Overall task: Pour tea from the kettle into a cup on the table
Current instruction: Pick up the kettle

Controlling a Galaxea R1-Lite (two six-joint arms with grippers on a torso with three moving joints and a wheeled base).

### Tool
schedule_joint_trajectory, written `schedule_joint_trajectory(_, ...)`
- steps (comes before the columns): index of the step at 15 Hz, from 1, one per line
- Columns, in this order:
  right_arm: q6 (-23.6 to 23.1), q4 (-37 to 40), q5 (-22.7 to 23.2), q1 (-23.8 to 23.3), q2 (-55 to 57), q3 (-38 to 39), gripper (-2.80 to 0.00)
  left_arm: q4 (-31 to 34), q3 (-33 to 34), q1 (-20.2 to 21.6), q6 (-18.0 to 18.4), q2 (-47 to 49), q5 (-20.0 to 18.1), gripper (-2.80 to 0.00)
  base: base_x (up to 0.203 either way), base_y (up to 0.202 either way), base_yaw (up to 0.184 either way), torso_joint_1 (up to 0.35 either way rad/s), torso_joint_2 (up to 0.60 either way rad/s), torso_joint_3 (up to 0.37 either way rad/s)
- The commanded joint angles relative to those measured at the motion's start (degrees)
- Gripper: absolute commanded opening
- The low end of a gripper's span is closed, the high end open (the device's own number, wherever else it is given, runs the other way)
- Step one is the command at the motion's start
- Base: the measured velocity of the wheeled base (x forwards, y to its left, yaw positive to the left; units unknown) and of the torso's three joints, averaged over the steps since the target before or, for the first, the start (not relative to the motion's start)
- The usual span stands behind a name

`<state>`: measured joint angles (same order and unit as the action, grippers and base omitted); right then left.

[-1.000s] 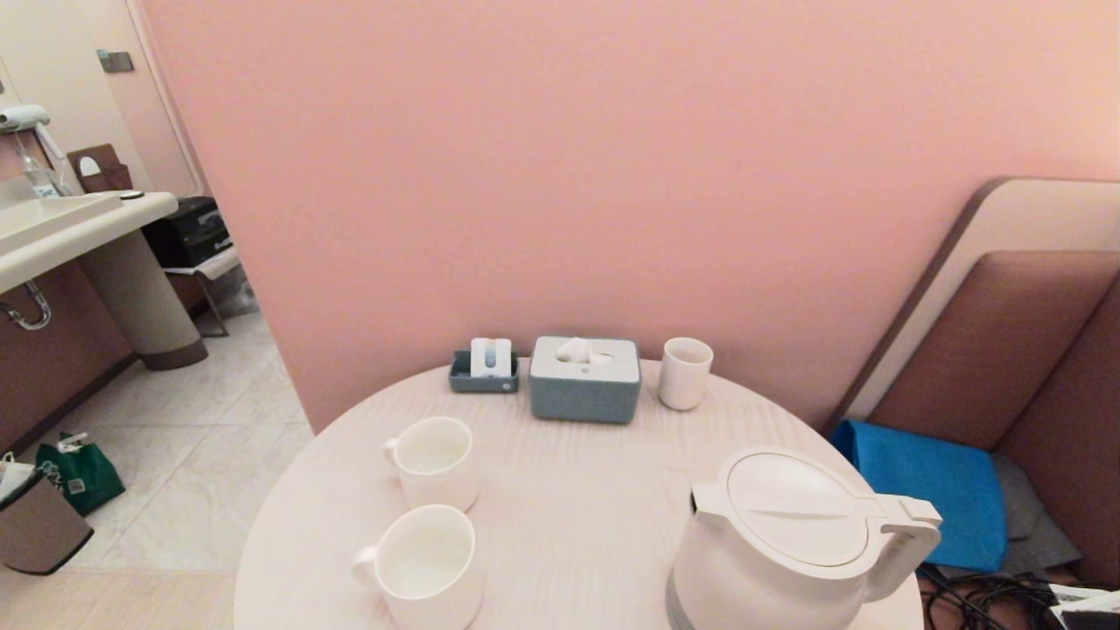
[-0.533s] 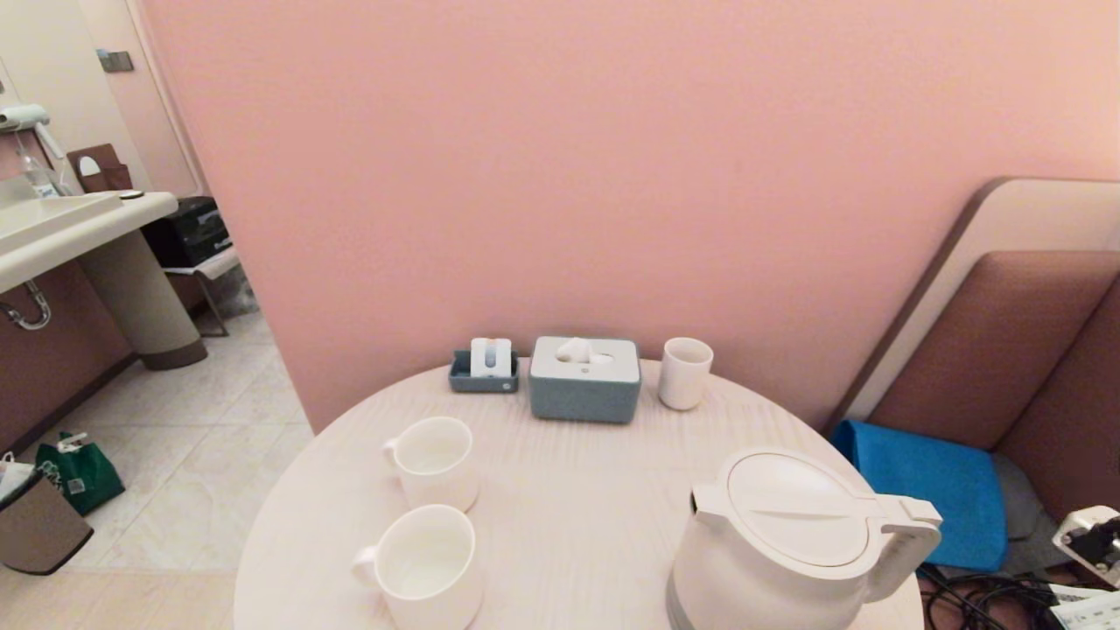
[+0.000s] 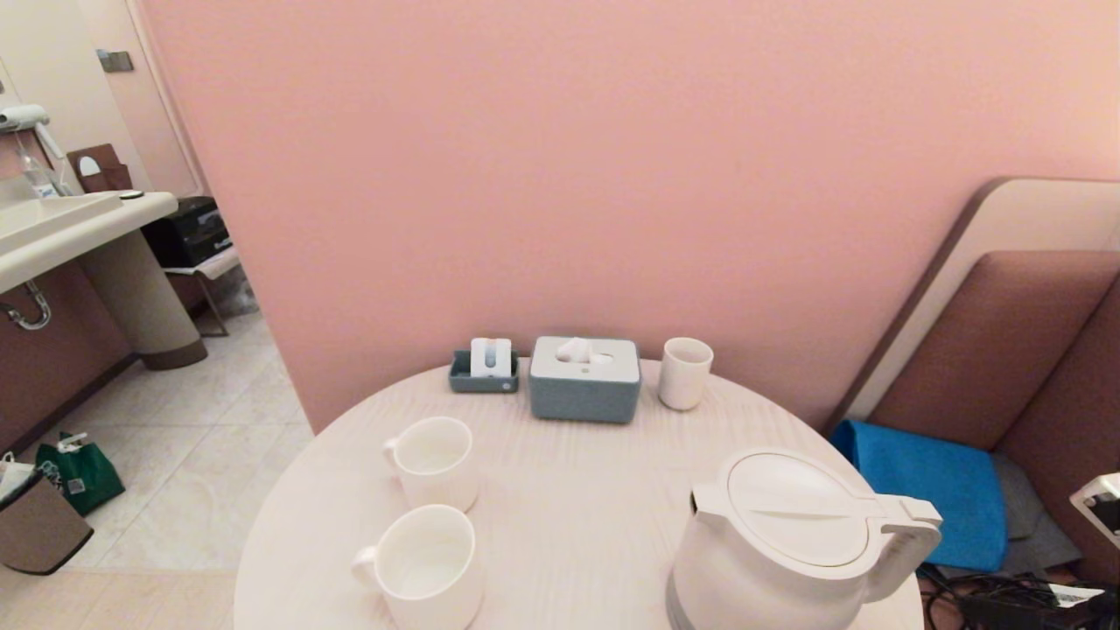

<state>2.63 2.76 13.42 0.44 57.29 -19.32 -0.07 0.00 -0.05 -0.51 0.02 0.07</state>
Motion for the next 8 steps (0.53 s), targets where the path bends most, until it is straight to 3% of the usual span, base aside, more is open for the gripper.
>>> schedule_joint_trajectory(1,0.01,-0.04,0.11,0.09,1.02,0.07,-2.8,-0.01,0.0,0.04,-0.02,-0.02,0.01,-2.8,0.0,0.0,0.0,0.0,0.0,0.0)
schedule_joint_trajectory(4,0.11,-0.26,0.52,1.01,3.35,0.07,-2.8,-0.01,0.0,-0.04,-0.01,0.05,0.01,-2.8,0.0,0.0,0.0,0.0,0.0,0.0)
schedule_joint_trajectory(5,0.11,-0.42,0.62,1.79,4.22,0.14,0.0,-0.01,0.0,-0.04,-0.02,0.02,0.01,-2.8,0.0,0.0,0.0,0.0,0.0,0.0)
schedule_joint_trajectory(8,0.19,-2.36,0.55,3.16,5.16,0.07,0.0,-0.01,0.0,0.02,0.02,0.02,0.01,-2.8,0.0,0.0,0.0,0.0,0.0,0.0)
